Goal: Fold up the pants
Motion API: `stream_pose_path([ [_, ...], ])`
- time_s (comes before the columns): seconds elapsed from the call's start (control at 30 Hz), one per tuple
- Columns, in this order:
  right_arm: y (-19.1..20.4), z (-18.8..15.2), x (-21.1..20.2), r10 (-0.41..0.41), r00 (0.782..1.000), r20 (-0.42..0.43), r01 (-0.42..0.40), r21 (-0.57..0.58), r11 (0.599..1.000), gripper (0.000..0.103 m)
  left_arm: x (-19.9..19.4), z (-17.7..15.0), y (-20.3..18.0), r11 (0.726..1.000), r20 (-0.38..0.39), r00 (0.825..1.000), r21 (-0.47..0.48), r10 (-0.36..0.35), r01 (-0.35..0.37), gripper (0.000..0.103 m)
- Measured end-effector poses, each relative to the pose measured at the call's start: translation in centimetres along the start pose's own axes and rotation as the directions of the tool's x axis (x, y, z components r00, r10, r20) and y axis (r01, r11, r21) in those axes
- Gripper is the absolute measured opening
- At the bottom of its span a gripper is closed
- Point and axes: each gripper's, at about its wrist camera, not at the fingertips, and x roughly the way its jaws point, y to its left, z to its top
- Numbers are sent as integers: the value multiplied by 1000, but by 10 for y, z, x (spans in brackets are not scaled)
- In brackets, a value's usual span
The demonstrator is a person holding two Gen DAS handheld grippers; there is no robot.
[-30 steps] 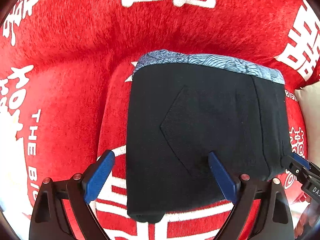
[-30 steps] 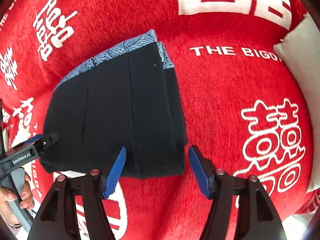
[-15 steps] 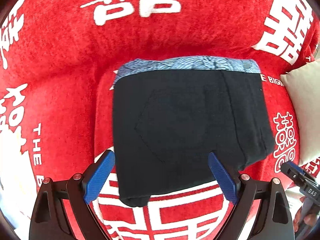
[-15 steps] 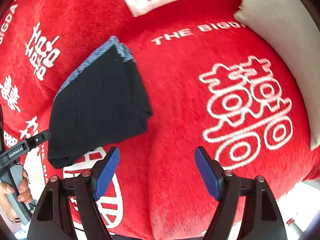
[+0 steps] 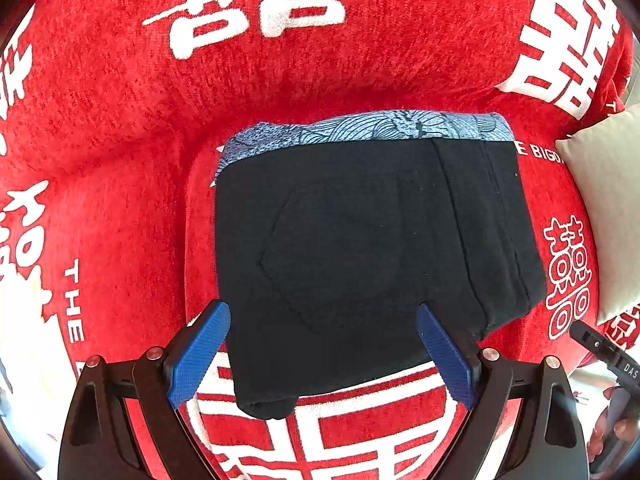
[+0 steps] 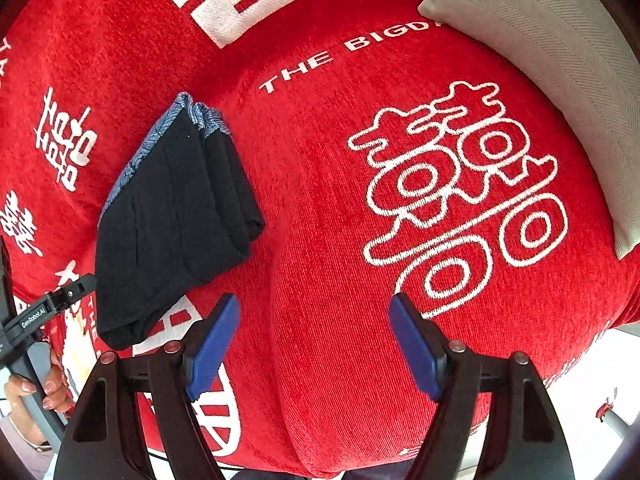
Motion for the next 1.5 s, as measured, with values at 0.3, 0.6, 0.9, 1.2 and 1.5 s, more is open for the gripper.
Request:
stream_pose_path([
  [0.3,10,15,6,54,998,-17,-53,6,999,80,1,-2,17,999,20,1000,-46,-8,9,95],
  [0.6,38,39,19,83,996,-28,-84,-48,995,80,-1,0,39,996,58,998,-76,-32,37,95],
  [0.9,56,56,34,106,992,-63,-111,-78,991,80,11,5,58,990,55,994,-109,-89,95,95],
  [1.2,68,85,44,122,989,-88,-130,-94,987,80,15,11,73,982,66,991,-146,-112,121,95],
  [1.5,70,98,64,144,979,-143,-158,-91,983,80,31,17,89,949,61,979,-241,-193,202,95],
])
